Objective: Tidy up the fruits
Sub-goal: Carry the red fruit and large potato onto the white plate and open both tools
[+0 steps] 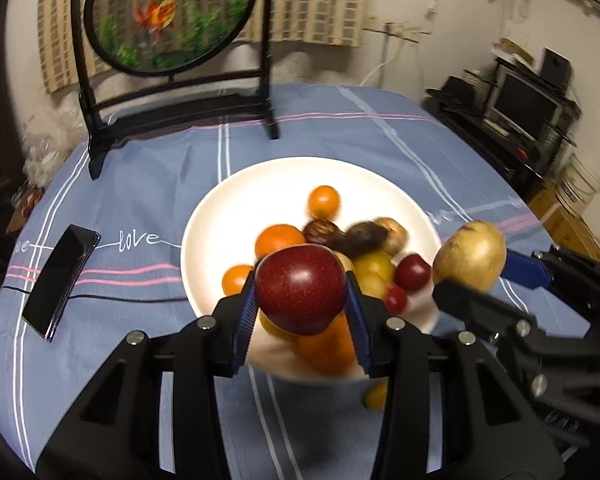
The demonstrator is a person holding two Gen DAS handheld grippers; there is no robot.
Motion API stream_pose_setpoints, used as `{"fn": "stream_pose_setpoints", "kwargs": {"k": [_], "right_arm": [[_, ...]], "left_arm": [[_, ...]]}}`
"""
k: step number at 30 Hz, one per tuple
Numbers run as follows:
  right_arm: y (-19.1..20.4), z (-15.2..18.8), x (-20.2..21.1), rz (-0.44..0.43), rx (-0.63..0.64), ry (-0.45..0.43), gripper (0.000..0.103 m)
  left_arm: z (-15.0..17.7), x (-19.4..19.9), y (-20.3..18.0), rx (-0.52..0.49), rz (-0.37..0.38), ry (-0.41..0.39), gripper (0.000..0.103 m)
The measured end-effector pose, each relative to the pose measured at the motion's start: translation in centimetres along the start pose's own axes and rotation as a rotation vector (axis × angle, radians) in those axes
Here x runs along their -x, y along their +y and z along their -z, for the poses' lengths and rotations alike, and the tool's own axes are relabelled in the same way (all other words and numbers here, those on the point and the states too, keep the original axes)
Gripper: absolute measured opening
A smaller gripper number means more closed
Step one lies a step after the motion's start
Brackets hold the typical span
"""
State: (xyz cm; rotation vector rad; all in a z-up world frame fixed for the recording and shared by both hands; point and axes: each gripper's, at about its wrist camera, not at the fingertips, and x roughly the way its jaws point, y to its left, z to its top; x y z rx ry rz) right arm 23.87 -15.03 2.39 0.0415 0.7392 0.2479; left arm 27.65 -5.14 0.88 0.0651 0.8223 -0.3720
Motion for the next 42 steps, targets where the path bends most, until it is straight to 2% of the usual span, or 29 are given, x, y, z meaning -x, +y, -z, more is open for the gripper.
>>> {"fn": "stream_pose_setpoints", "kwargs": {"k": [6, 10, 15, 19, 20, 21, 22, 23, 24, 25, 30, 34, 42], "right_arm": [[-0.2, -1.1, -4.0, 0.017, 0.052, 0.068, 0.044], [-0.6, -1.5, -5.1, 0.01, 0.043, 0.065, 0.045], [-1.7, -2.2, -6.7, 0.014, 0.012, 0.066, 0.045], [-2.1, -2.5, -7.5, -0.002, -0.004, 0.055, 0.046], [-2.3, -2.6, -7.6, -0.008, -0.013, 0.055, 0.048], [-2.5, -2.7, -7.7, -0.006, -0.026, 0.056, 0.052], [-2.8, -2.7, -7.6, 0.005, -0.04, 0.051, 0.06], [-3.0, -2.6, -7.4, 0.009, -0.052, 0.043, 0.065], [-3.2, -2.5, -7.2, 0.003, -0.059, 0.039, 0.065], [-3.2, -2.4, -7.0, 0.004, -0.058, 0.039, 0.065], [-3.3, -1.9, -5.4, -0.001, -0.079, 0.033, 0.065], [-3.4, -1.1, -3.9, -0.004, -0.1, 0.026, 0.066], [-2.9, 1.1, 0.0, 0.019, -0.08, 0.001, 0.066]], "left_arm": [[-1.1, -3.7, 1.4, 0.03, -0.032, 0.054, 0.042], [-1.6, -4.7, 1.7, 0.026, -0.049, 0.04, 0.042], [-2.6, -6.6, 2.3, 0.062, -0.044, 0.065, 0.043], [-3.2, -7.5, 2.8, 0.097, -0.082, 0.061, 0.044], [-3.2, -7.5, 2.9, 0.102, -0.088, 0.062, 0.046], [-3.3, -7.5, 3.0, 0.109, -0.099, 0.063, 0.052], [-3.3, -7.5, 3.1, 0.115, -0.108, 0.06, 0.062], [-3.4, -7.2, 3.3, 0.122, -0.121, 0.047, 0.068], [-3.3, -7.0, 3.3, 0.12, -0.13, 0.038, 0.077], [-3.4, -6.7, 3.3, 0.114, -0.142, 0.024, 0.082], [-3.1, -5.3, 2.3, 0.075, -0.141, 0.004, 0.082], [-2.3, -3.8, 1.3, 0.053, -0.138, -0.007, 0.087], [-0.1, -0.4, -0.6, 0.024, -0.12, -0.023, 0.091]]}}
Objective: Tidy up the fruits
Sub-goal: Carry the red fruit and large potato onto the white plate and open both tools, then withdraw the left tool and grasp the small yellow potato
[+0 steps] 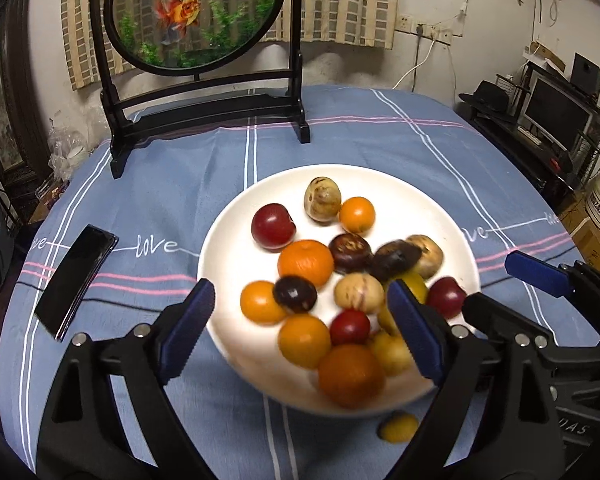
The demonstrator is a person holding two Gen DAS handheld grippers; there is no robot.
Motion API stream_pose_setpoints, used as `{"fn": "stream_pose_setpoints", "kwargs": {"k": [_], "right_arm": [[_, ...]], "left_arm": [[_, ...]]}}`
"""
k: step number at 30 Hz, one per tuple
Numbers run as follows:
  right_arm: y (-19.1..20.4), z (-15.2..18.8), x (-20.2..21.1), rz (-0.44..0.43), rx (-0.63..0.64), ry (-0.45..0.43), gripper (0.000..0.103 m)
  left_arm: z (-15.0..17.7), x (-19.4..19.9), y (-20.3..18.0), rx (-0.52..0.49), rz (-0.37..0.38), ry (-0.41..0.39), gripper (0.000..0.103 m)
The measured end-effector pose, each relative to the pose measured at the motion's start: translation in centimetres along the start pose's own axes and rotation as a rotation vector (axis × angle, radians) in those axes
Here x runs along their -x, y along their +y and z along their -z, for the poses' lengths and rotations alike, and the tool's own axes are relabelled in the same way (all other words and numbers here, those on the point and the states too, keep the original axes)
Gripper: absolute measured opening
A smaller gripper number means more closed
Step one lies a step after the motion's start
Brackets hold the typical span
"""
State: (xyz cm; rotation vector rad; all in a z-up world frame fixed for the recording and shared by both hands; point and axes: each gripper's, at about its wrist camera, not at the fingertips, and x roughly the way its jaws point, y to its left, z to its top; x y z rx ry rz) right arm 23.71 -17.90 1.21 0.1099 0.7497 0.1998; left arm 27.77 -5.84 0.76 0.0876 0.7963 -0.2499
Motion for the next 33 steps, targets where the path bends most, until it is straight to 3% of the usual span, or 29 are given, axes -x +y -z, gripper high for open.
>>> {"fn": "stream_pose_setpoints", "kwargs": {"k": [15, 23, 33], "right_arm": [[-1.2, 7.5, 5.6, 0.011, -0.088, -0.011, 0.069], [-2.7, 10.7, 6.8, 0.006, -0.158, 0.002, 0.069], [-4.0, 12.5, 7.1, -0.019, -0.193, 0.019, 0.069]], "left_arm": [[6.6, 5.0, -2.3, -0.034, 0.04, 0.011, 0.094], [9.6, 4.7, -3.7, -0.063, 0.06, 0.063, 0.094], [10.6, 2.0, -5.7, -0.081, 0.06, 0.124, 0.094]]}}
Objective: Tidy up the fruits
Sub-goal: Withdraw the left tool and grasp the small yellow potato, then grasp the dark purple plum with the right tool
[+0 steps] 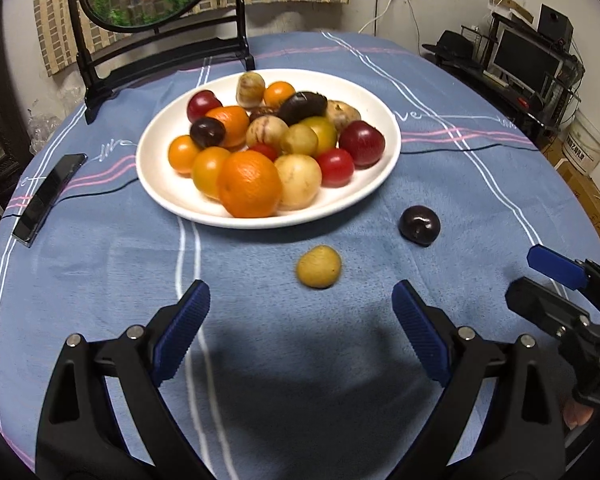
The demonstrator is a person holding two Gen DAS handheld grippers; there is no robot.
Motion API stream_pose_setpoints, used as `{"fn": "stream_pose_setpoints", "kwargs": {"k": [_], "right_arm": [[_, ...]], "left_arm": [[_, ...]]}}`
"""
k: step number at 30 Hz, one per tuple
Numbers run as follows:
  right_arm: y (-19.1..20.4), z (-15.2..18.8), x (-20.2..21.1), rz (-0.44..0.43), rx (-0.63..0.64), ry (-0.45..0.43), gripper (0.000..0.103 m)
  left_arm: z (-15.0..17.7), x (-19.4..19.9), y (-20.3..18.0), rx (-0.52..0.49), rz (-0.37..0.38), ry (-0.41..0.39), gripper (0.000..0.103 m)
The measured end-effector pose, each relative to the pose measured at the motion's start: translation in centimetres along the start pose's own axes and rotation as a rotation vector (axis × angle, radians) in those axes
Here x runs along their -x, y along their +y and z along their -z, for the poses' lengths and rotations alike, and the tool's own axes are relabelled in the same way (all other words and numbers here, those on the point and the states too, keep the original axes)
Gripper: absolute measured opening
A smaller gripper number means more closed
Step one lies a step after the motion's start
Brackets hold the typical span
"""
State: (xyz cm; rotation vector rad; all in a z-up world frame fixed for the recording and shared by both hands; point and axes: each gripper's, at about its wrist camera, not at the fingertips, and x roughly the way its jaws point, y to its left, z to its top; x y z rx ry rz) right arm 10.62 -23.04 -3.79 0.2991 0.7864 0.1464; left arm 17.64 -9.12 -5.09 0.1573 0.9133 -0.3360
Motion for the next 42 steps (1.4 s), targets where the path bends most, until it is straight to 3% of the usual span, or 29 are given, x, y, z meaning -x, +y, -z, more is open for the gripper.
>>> {"fn": "stream_pose_setpoints", "kwargs": {"k": [8, 11, 13, 14, 15, 16, 28, 33, 42], "right_arm": [[-1.0, 0.3, -0.6, -0.022, -0.026, 0.025, 0.069], [-0.9, 0.3, -0.8, -0.027, -0.02, 0.032, 0.069], [-0.8, 0.3, -0.9, -0.025, -0.014, 0.035, 0.069], [-0.7, 0.3, -0.9, -0.024, -0.012, 0.036, 0.069], [-0.8, 0.3, -0.9, -0.024, -0.011, 0.037, 0.069], [-0.8, 0.3, -0.9, -0.023, -0.011, 0.038, 0.069], [0.2, 0.1, -1.9, 0.037, 0.028, 0.079, 0.069], [1.2, 0.0, -2.8, 0.087, 0.063, 0.114, 0.069], [3.2, -1.6, -5.1, 0.176, 0.144, 0.148, 0.069]], "left_arm": [[-0.6, -2.1, -0.6, -0.001, -0.018, 0.022, 0.092], [-0.9, -2.6, -0.6, -0.003, -0.001, 0.036, 0.072], [-1.0, -3.4, -0.6, -0.004, 0.003, 0.063, 0.042], [-1.1, -3.6, -0.6, -0.001, 0.005, 0.061, 0.041], [-1.1, -3.6, -0.6, -0.003, 0.001, 0.054, 0.031], [-1.1, -3.6, -0.7, -0.009, 0.005, 0.053, 0.028], [0.5, -1.6, 1.2, -0.004, 0.028, 0.026, 0.028], [2.1, -1.1, 2.6, 0.003, 0.068, 0.027, 0.028], [2.6, -0.7, 4.6, 0.044, 0.074, 0.018, 0.028]]}}
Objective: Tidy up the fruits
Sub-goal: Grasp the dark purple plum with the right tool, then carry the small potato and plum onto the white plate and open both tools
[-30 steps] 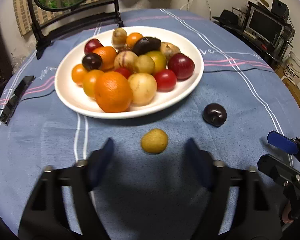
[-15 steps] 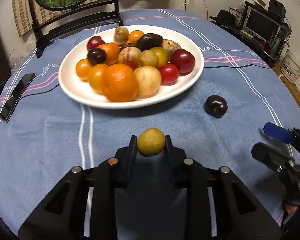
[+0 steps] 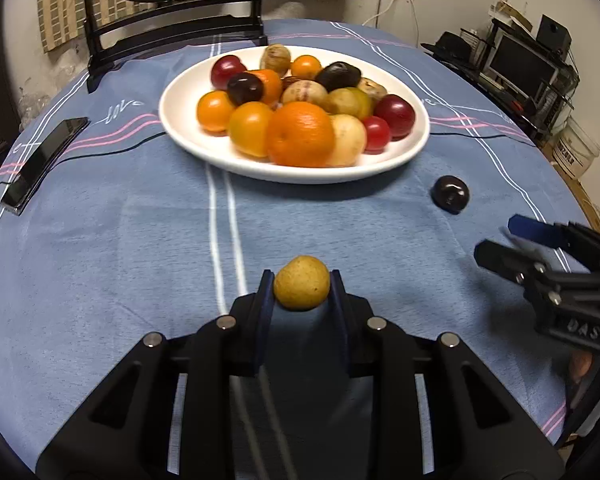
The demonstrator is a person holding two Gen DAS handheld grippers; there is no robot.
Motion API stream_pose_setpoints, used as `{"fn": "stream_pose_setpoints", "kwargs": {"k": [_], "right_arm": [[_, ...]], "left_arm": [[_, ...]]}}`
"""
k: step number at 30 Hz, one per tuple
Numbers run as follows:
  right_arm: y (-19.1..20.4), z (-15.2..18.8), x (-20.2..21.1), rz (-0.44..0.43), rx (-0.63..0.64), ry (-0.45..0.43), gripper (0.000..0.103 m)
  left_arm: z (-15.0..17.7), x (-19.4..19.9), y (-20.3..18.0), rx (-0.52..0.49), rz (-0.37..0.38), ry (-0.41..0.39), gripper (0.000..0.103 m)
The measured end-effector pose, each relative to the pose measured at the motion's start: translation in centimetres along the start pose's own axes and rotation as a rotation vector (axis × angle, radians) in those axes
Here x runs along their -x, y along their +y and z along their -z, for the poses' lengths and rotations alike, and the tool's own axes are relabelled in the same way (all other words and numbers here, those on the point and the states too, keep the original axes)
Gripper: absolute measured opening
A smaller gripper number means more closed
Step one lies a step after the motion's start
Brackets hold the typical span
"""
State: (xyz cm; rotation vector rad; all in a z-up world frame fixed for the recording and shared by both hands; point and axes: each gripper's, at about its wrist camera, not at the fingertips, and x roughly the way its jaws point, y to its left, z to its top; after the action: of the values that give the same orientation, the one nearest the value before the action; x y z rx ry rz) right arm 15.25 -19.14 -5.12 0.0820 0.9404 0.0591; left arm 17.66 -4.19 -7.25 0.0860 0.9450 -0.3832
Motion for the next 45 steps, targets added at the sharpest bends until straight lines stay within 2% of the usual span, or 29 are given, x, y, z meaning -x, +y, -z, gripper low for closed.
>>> {"fn": "stream_pose_setpoints", "kwargs": {"k": [4, 7, 8, 9, 14, 18, 24, 29, 38, 45], "right_arm": [[1.0, -1.5, -1.3, 0.015, 0.045, -0.006, 0.069], [1.5, -2.3, -2.6, 0.025, 0.062, 0.015, 0.059], [1.5, -2.4, -2.9, 0.02, 0.061, 0.02, 0.052], [1.5, -2.5, -3.2, 0.038, 0.056, 0.02, 0.051], [0.2, -2.9, -3.1, 0.037, 0.001, 0.004, 0.032], [-0.3, -3.2, -3.5, -0.004, -0.017, 0.007, 0.032], [0.8, -3.7, -4.0, 0.032, 0.028, -0.007, 0.032], [0.7, -3.9, -4.1, 0.03, 0.017, -0.014, 0.032], [0.5, -3.0, 0.3, -0.057, 0.013, -0.085, 0.032], [0.8, -2.8, 3.4, -0.116, 0.035, -0.15, 0.032]], "left_arm": [[0.0, -0.1, 0.8, 0.025, 0.018, 0.004, 0.028], [0.1, -0.1, 0.6, 0.018, 0.011, 0.005, 0.028], [0.1, -0.1, 0.6, 0.02, 0.013, 0.006, 0.028], [0.1, -0.1, 0.7, 0.022, 0.015, 0.006, 0.028], [0.1, -0.1, 0.6, 0.019, 0.011, 0.007, 0.028], [0.1, -0.2, 0.5, 0.014, 0.004, 0.007, 0.028], [0.1, -0.2, 0.3, 0.003, -0.012, 0.009, 0.028], [0.1, -0.2, 0.3, -0.004, -0.019, 0.01, 0.028], [0.1, 0.1, 0.0, 0.0, -0.023, 0.011, 0.028], [-0.9, 1.9, -0.2, -0.009, -0.004, -0.023, 0.028]]}}
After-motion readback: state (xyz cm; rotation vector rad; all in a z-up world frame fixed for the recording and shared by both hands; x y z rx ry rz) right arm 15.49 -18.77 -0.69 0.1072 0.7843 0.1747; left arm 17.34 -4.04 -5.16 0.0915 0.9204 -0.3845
